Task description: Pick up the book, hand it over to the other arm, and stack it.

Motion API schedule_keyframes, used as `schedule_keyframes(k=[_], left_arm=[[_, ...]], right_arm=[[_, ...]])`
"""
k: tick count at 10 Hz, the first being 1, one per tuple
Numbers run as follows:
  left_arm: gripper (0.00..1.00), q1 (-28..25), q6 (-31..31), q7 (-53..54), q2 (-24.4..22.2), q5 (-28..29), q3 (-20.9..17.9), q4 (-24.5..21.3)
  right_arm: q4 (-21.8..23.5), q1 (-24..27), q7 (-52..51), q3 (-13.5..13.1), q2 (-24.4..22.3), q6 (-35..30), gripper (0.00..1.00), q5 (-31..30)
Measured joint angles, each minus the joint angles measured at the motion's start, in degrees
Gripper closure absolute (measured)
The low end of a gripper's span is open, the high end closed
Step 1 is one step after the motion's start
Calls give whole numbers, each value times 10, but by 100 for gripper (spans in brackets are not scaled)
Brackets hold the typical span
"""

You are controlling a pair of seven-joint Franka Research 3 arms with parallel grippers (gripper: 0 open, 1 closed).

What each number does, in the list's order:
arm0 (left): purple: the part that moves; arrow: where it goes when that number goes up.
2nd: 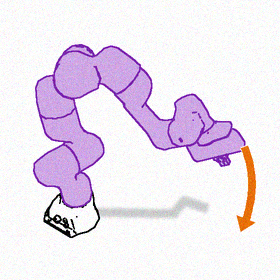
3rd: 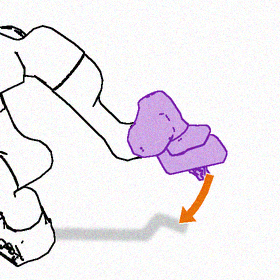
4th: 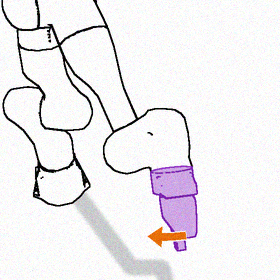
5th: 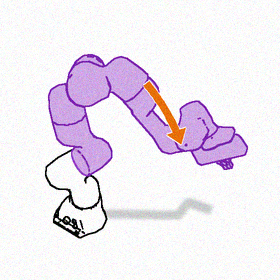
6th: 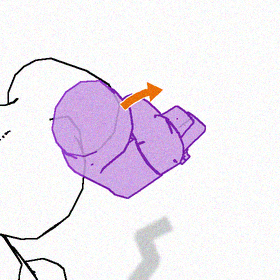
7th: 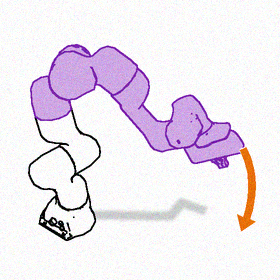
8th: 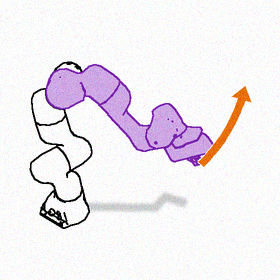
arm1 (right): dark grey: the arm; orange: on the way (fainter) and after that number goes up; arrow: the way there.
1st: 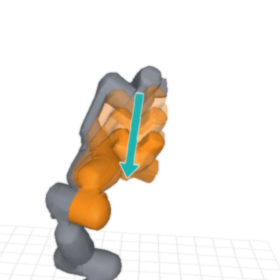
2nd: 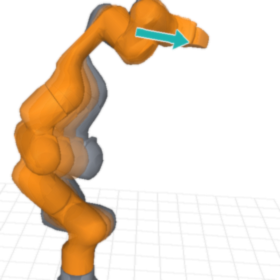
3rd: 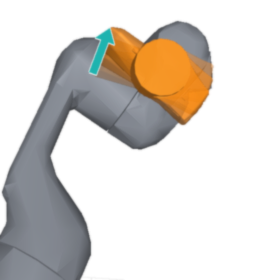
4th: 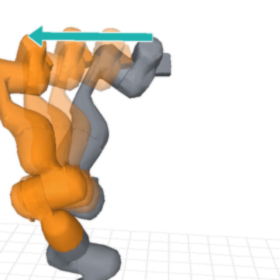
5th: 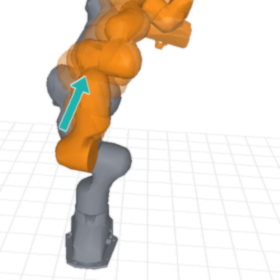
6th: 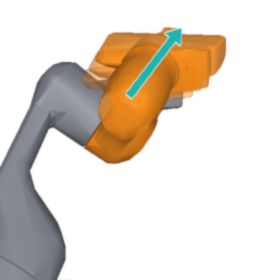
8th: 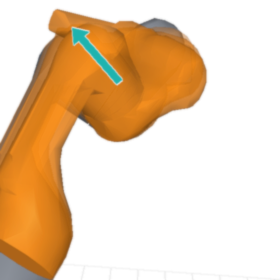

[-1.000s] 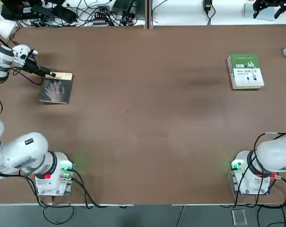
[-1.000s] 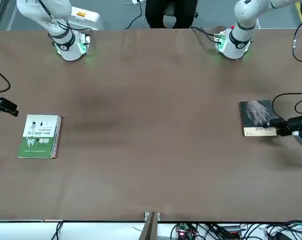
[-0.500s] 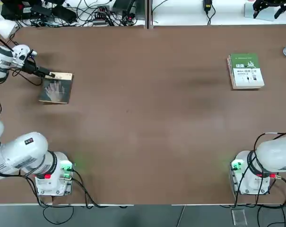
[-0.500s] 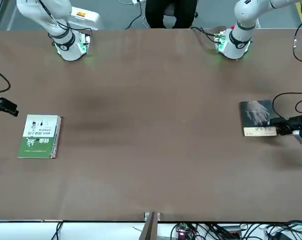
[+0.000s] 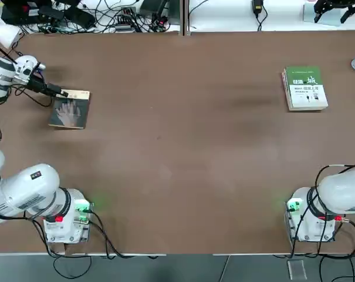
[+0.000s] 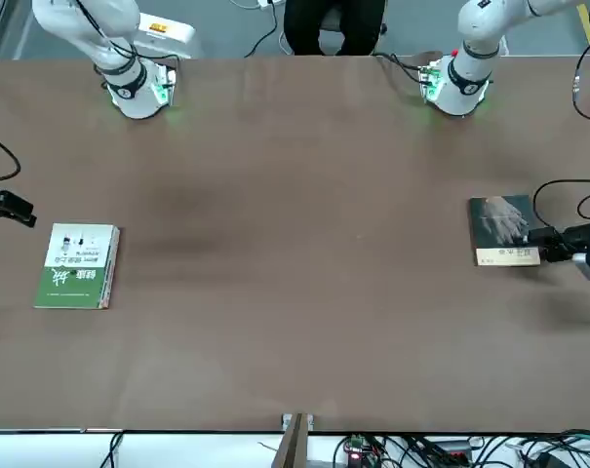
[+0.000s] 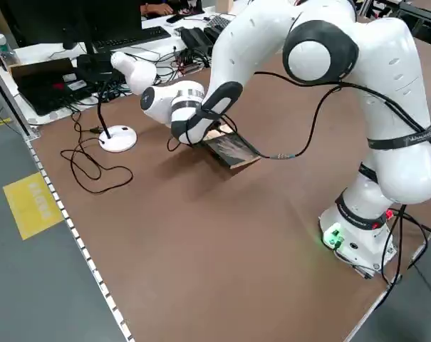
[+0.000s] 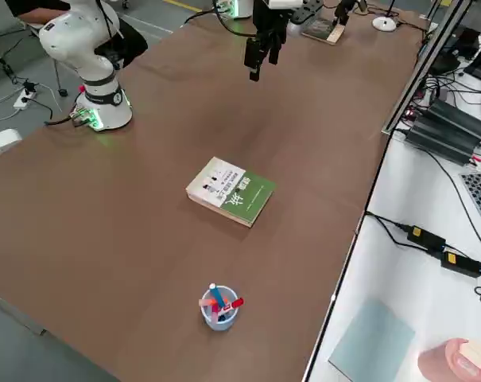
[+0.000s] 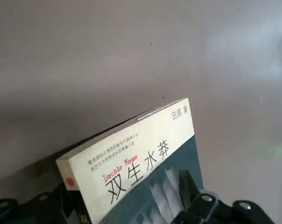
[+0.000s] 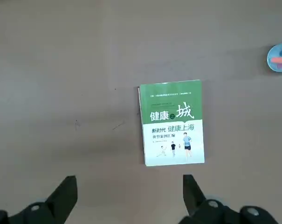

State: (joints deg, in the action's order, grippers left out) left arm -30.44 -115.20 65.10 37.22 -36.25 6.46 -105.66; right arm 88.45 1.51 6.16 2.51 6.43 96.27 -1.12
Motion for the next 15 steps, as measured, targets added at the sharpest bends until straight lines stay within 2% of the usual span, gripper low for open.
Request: schedule_keyframes(k=[2,3,5,6,7,9,10,11,12,14,15], left_arm=[[12,-1,1,0,1,0,0,0],[18,-1,3,0,1,0,0,0],[20,-1,4,0,1,0,0,0],[32,-1,4,0,1,0,0,0],[32,-1,5,0,2,0,0,0],[44,-1,6,0,2,0,0,0],[44,-1,9,0,2,0,0,0],[49,-1,13,0,2,0,0,0],[63,-2,17,0,2,0,0,0],[67,-6,22,0,2,0,-1,0],[78,-9,24,2,2,0,-1,0]], right_arm=[[0,0,0,0,0,0,0,0],[0,0,0,0,0,0,0,0],[0,0,0,0,0,0,0,0],[0,0,0,0,0,0,0,0],[0,0,0,0,0,0,0,0],[0,0,0,0,0,0,0,1],[0,0,0,0,0,0,0,1],[0,0,0,0,0,0,0,1],[0,0,0,0,0,0,0,1],[0,0,0,0,0,0,0,1],[0,0,0,0,0,0,0,1]])
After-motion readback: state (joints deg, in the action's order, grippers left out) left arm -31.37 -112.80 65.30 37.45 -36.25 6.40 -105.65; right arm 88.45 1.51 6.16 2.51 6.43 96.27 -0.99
